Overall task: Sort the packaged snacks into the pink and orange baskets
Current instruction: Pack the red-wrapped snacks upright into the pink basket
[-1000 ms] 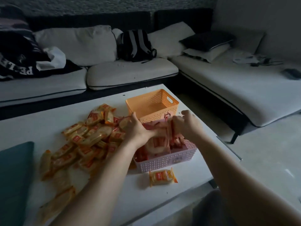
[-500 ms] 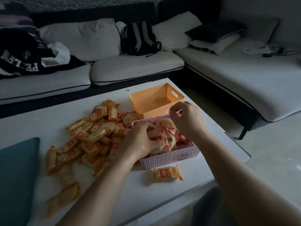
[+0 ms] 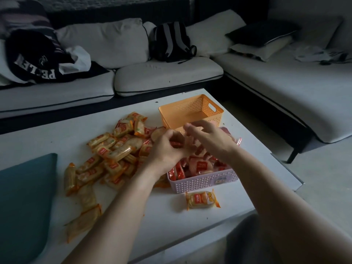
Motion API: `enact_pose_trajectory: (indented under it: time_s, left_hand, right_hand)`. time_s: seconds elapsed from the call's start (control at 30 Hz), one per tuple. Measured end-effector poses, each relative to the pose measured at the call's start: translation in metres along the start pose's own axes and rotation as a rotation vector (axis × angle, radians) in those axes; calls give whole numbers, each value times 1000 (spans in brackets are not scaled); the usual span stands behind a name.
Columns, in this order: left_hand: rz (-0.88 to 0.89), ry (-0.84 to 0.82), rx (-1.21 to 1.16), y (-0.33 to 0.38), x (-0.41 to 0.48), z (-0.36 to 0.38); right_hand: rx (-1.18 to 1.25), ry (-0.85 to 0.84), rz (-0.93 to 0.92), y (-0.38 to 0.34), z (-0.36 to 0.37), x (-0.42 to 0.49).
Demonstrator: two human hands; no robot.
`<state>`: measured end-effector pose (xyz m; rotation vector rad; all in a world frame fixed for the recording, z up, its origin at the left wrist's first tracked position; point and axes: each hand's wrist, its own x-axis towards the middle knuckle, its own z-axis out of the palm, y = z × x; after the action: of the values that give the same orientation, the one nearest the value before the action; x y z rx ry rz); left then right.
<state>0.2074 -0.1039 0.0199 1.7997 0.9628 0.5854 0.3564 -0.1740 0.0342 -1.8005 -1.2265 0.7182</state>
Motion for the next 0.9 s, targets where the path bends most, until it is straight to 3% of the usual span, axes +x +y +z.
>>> enact_pose_trajectory:
  time_s: [0.13, 0.3, 0.53, 0.7, 0.9]
  left_hand:
    - [48, -171, -44, -11, -1, -5]
    - [81, 38, 180, -35, 4, -4]
    - [59, 1, 381, -47, 4, 5]
    - [19, 99, 323, -50, 2, 3]
    - [81, 145, 235, -50, 0, 10]
  right_hand:
    - [-208, 4, 32, 13, -1, 6]
    - [-394, 11, -27, 17, 7, 9]
    - [-471, -36, -53, 19, 8, 9]
    - [-487, -56, -46, 24, 19, 14]
    - [-761, -164, -39, 25, 42, 12]
